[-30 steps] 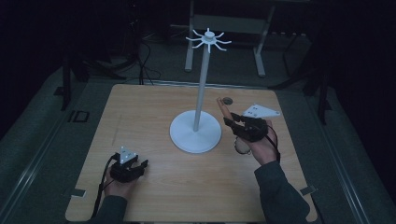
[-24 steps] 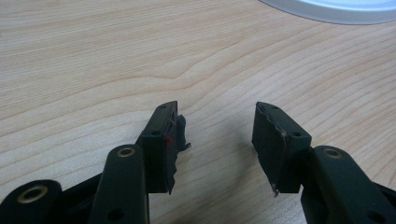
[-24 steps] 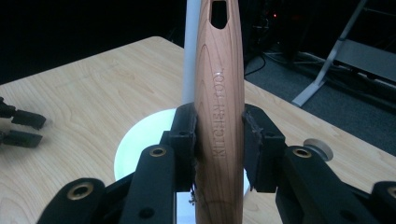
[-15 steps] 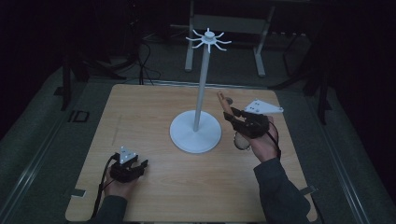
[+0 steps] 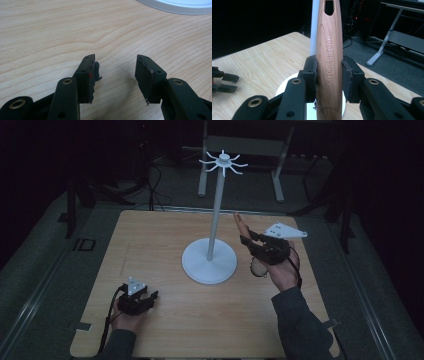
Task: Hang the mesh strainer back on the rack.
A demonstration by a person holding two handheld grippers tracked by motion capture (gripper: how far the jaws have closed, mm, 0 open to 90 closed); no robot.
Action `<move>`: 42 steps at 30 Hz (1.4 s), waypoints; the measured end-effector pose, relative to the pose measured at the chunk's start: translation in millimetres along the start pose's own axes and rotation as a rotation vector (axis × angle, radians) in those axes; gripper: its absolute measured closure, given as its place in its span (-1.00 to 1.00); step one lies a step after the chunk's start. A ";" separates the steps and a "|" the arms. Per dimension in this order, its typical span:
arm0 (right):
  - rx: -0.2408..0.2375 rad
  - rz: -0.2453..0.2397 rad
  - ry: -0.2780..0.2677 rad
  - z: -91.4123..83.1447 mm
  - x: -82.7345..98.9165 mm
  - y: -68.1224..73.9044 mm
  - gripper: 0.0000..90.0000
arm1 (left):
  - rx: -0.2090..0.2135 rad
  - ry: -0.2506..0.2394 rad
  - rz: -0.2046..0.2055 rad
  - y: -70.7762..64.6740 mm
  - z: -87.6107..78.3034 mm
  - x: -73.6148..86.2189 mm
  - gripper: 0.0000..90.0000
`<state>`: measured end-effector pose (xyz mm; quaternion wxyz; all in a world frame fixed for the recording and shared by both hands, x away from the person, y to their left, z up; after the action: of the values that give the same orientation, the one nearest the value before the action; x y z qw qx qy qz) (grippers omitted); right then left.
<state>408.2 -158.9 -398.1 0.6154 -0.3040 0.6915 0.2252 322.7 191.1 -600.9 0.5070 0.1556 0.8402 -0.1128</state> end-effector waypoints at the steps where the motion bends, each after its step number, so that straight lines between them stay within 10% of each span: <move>1: 0.000 -0.001 -0.003 0.3 -0.9 0.0 0.50 | 0.000 0.000 0.000 0.1 0.0 0.0 0.14; 42: 0.001 -0.001 -0.055 0.1 -29.5 0.5 0.50 | -0.004 -0.050 -0.003 0.7 -1.3 -3.4 0.14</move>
<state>409.6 -154.3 -369.0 0.6343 -0.2976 0.6745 0.2327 323.3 191.7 -597.4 0.5281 0.1506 0.8277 -0.1158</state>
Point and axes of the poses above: each handheld gripper's, and its own axes: z roughly forward along the jaws, x roughly out of its underside, y roughly to its left, the point moved 6 cm from there along z, roughly forward along the jaws, and after that the axes turned 13 degrees about -y, right-handed, at the moved point
